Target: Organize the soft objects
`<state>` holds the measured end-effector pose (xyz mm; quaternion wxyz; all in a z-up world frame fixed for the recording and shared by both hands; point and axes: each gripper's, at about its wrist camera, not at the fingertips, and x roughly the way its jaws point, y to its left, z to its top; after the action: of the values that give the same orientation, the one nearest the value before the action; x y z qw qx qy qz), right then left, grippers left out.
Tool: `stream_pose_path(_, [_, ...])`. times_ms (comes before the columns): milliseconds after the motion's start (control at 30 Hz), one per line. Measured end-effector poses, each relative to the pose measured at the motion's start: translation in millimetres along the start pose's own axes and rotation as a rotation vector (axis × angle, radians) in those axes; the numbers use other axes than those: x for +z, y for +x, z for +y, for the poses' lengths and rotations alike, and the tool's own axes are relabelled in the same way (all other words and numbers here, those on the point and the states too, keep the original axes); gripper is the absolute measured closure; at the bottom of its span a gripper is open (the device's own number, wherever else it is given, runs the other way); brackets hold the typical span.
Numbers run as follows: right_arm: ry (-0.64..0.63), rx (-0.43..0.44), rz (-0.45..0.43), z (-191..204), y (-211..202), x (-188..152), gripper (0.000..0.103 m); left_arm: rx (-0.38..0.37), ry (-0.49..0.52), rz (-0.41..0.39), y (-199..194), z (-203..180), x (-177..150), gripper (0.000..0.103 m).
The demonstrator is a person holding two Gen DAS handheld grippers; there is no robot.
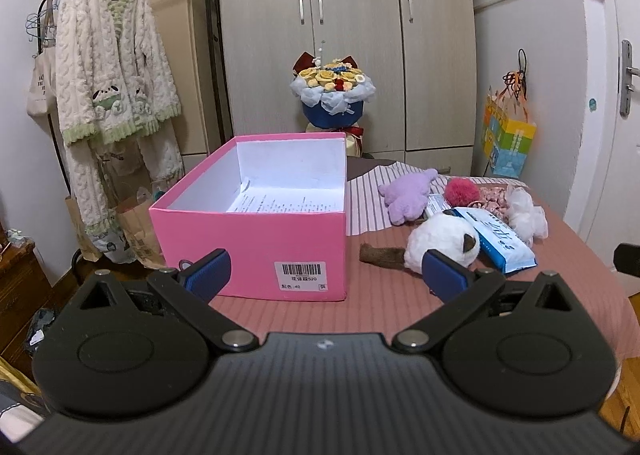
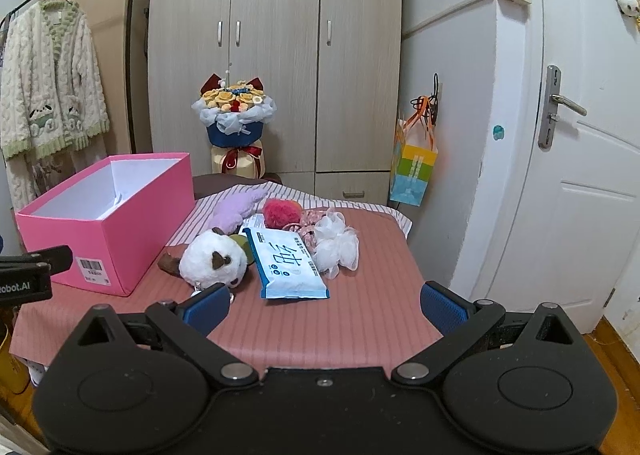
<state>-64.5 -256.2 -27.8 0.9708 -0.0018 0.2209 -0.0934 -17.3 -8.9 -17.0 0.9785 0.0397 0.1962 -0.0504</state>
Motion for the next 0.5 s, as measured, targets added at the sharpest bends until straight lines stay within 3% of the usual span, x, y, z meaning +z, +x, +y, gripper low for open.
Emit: stream_pose_path(500, [-0.037,0.026,-0.022,3.9,-6.6,-2.4,0.0,-0.027,0.005,-0.009,-9.1,-5.6,0.6,0.0])
